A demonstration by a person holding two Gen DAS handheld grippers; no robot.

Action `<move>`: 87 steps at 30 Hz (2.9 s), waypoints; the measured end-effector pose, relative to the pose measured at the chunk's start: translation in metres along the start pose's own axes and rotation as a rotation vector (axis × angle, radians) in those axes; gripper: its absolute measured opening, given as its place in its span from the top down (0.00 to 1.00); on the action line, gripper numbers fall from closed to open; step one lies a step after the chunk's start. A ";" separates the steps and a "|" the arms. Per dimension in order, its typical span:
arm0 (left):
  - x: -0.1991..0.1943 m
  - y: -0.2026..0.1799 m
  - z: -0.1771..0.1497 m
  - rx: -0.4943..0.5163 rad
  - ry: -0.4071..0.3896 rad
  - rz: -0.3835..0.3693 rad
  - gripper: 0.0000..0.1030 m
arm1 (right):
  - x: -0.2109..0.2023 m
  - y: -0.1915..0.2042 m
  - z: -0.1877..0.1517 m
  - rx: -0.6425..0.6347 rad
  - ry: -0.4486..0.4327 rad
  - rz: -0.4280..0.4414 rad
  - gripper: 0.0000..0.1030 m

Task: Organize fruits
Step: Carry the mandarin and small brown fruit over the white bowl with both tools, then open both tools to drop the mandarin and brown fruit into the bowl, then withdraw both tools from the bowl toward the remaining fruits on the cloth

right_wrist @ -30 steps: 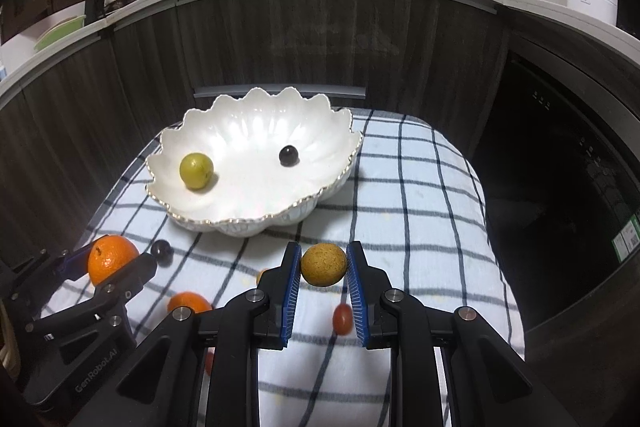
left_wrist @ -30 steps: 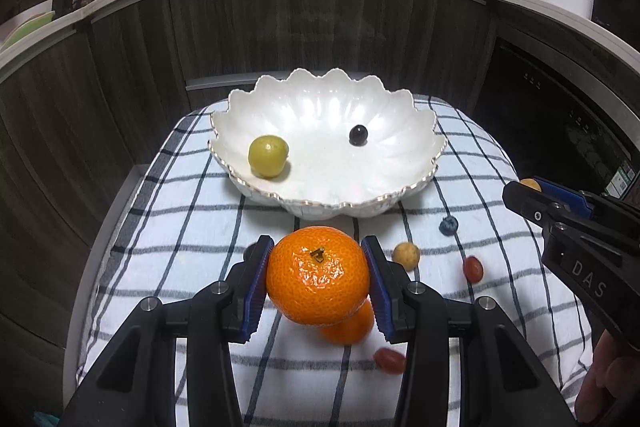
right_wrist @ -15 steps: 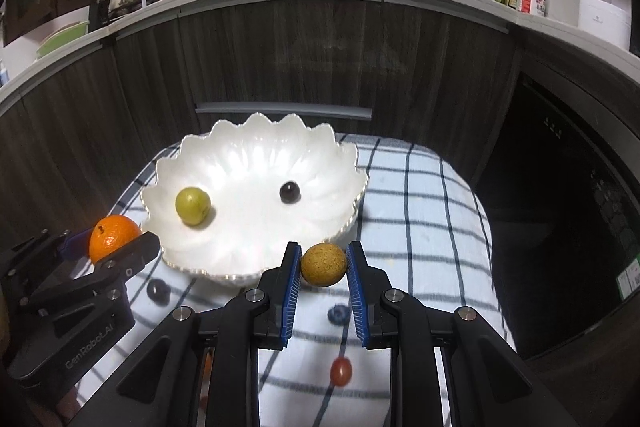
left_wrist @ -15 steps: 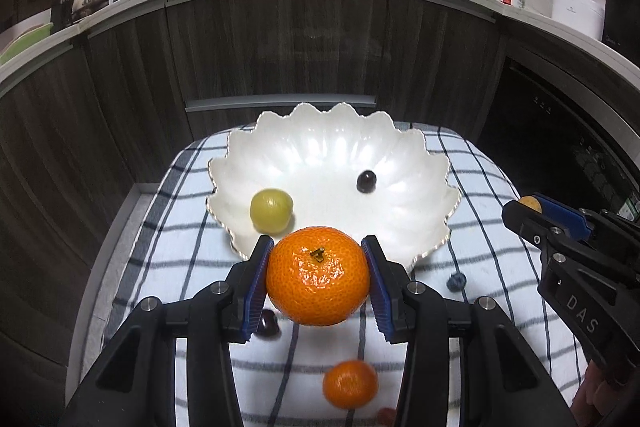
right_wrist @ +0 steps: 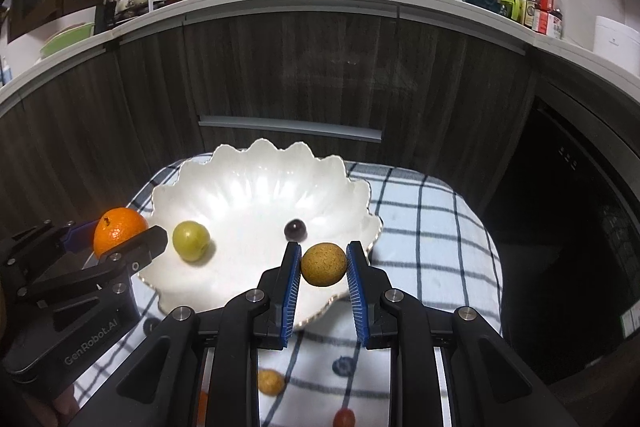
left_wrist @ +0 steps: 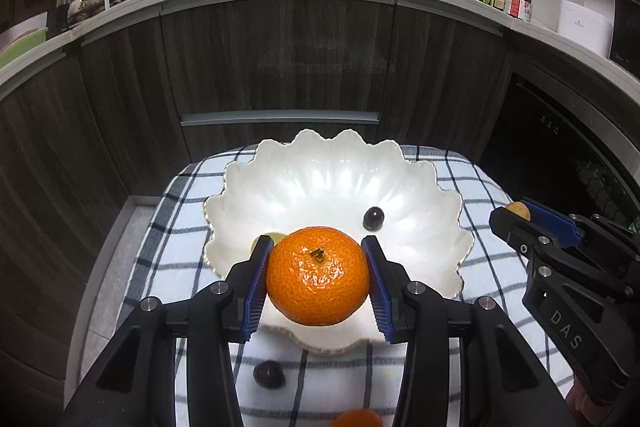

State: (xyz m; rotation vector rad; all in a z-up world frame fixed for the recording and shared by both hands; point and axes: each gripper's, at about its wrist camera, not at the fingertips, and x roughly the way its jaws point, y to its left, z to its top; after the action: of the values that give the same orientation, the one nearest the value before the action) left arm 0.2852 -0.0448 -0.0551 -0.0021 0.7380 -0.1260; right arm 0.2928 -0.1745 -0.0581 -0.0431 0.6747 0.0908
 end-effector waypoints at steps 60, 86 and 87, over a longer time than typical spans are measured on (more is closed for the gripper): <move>0.078 0.017 0.013 0.029 0.158 -0.021 0.17 | 0.099 0.000 0.015 -0.023 0.198 0.043 0.50; 0.039 0.018 0.013 0.033 0.098 0.070 0.01 | 0.063 -0.028 0.015 0.066 0.138 -0.044 0.18; 0.036 0.018 0.012 0.031 0.095 0.070 0.01 | 0.062 -0.029 0.015 0.069 0.136 -0.046 0.18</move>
State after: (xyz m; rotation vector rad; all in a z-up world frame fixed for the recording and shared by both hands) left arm 0.3217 -0.0319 -0.0708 0.0593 0.8305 -0.0712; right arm 0.3528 -0.1981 -0.0846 0.0013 0.8120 0.0202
